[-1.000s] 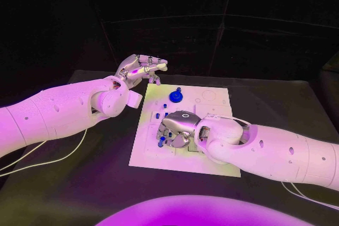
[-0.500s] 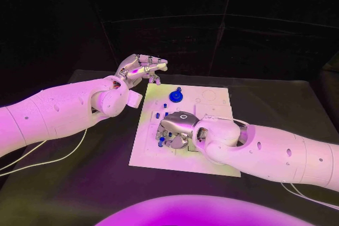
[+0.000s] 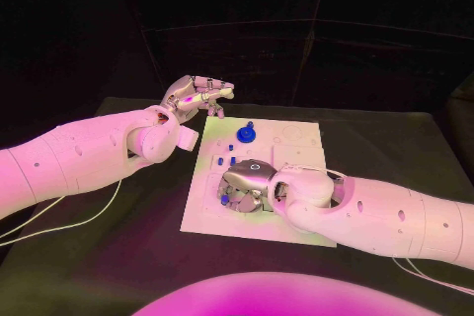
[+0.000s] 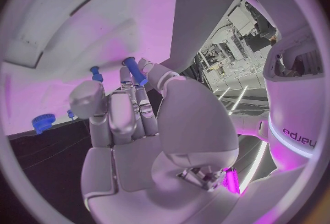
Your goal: Assemble the parts on the task board
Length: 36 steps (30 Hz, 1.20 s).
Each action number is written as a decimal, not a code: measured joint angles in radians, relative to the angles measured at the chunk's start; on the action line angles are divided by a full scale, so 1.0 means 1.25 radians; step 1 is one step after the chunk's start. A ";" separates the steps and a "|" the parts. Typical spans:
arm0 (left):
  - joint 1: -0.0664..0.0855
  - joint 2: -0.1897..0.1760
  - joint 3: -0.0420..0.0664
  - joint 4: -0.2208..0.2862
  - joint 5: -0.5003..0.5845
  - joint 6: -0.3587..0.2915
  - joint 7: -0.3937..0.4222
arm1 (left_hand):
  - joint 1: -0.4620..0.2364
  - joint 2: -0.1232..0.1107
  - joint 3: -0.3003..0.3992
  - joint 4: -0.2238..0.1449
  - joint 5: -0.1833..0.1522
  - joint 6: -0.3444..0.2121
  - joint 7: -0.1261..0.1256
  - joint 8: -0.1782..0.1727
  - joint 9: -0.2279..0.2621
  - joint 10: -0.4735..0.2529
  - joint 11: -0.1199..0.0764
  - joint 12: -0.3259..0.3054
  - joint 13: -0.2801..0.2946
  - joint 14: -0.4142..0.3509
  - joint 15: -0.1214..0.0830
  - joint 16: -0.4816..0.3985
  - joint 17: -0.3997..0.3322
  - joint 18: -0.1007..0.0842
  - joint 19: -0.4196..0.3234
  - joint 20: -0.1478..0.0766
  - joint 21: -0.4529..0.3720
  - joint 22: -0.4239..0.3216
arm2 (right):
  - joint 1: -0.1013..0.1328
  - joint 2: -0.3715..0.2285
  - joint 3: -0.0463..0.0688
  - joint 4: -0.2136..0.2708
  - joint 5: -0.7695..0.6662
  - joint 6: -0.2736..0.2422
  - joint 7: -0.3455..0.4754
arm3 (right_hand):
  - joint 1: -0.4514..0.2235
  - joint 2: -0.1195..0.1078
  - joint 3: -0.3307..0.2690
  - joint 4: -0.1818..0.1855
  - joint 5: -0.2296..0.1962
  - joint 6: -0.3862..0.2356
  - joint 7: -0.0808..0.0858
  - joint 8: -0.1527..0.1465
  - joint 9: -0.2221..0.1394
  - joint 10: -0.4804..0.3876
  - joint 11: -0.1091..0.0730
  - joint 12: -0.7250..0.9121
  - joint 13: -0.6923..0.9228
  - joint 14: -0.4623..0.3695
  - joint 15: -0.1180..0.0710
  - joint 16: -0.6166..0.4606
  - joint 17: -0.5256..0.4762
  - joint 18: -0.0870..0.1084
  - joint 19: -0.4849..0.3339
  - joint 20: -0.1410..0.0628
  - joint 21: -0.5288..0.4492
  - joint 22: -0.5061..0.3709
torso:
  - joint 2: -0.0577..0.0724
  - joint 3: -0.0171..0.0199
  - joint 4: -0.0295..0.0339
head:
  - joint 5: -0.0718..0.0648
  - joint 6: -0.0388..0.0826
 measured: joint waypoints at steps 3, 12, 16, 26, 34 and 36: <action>0.000 0.000 0.000 0.000 0.000 0.000 0.000 | 0.000 0.000 0.000 0.000 0.000 0.000 0.000 0.000 0.000 0.000 0.000 0.000 0.000 -0.001 -0.001 0.000 0.000 0.000 0.000 0.000 0.000 0.000 | 0.000 0.000 0.000 0.000 0.003 -0.002 0.003 | 0.000 0.000 -0.005 0.002 0.000 -0.017 0.000 0.000 0.000 -0.012 0.001 -0.008 0.000 0.000 0.000 0.000 -0.001 0.000 0.000 0.000 -0.002 -0.003 | 0.000 0.0000 0.0000 | 0.000 0.000; 0.000 0.000 0.000 0.000 0.000 0.001 -0.001 | 0.000 0.000 0.000 0.000 0.000 0.000 0.000 0.000 0.000 0.000 0.000 0.000 0.000 -0.001 -0.001 0.000 0.000 0.000 0.000 0.000 0.000 0.000 | 0.000 -0.005 0.000 0.000 0.007 -0.027 0.005 | -0.004 -0.004 -0.047 0.003 0.000 -0.075 0.005 0.000 0.000 -0.099 0.010 -0.014 0.000 -0.001 0.010 -0.009 -0.022 0.000 -0.007 0.007 -0.018 -0.027 | 0.000 0.0000 0.0000 | -0.001 0.000; 0.000 -0.001 0.000 0.000 0.000 0.001 -0.001 | 0.000 0.000 0.000 0.000 0.000 0.000 0.000 0.000 0.000 0.000 0.000 0.000 0.000 -0.001 -0.001 0.000 0.000 0.000 0.000 0.000 0.000 0.000 | 0.000 -0.016 0.000 0.005 0.009 -0.051 0.006 | -0.004 -0.004 -0.063 0.003 0.000 -0.089 0.007 0.000 0.000 -0.116 0.013 -0.014 0.000 -0.004 0.013 -0.015 -0.032 0.000 -0.012 0.012 -0.028 -0.043 | 0.000 0.0003 -0.0001 | -0.001 0.000; 0.000 -0.002 0.000 -0.001 0.000 0.002 -0.003 | 0.000 0.000 0.000 0.000 0.000 0.000 0.000 0.000 0.000 0.000 0.000 0.000 0.000 -0.001 -0.001 0.000 0.000 0.000 0.000 0.000 0.000 0.000 | 0.000 -0.098 0.001 0.066 0.019 -0.125 0.020 | 0.001 0.001 -0.117 0.004 0.011 -0.113 0.005 0.000 0.001 -0.146 0.011 0.007 0.002 -0.004 0.013 -0.019 -0.044 0.000 -0.018 0.013 -0.043 -0.071 | -0.001 0.0006 -0.0011 | -0.005 0.002; 0.000 -0.005 -0.001 -0.001 0.000 0.003 -0.004 | 0.000 0.000 0.000 0.000 0.000 0.000 0.000 0.000 0.000 0.000 0.000 0.000 0.000 -0.001 -0.001 0.000 0.000 0.000 0.000 0.000 0.000 0.000 | 0.022 -0.220 0.003 0.153 0.091 -0.176 0.036 | 0.008 0.011 -0.145 0.017 0.036 -0.056 0.012 0.021 0.011 -0.045 0.005 0.085 0.019 -0.004 0.013 -0.009 -0.016 0.000 -0.009 0.008 -0.035 -0.047 | -0.001 0.0011 -0.0012 | -0.020 0.009; 0.000 -0.006 -0.002 -0.001 0.000 0.003 -0.004 | 0.000 0.000 0.000 0.000 0.000 0.000 0.000 0.000 0.000 0.000 0.000 0.000 0.000 -0.001 -0.001 0.000 0.000 0.000 0.000 0.000 0.000 0.000 | 0.030 -0.252 0.004 0.171 0.126 -0.185 0.036 | 0.003 0.017 -0.154 0.026 0.039 -0.047 0.005 0.023 0.011 0.019 -0.008 0.124 0.036 0.000 0.004 0.010 0.018 0.000 0.005 0.004 -0.018 -0.021 | -0.001 0.0010 -0.0015 | -0.028 0.010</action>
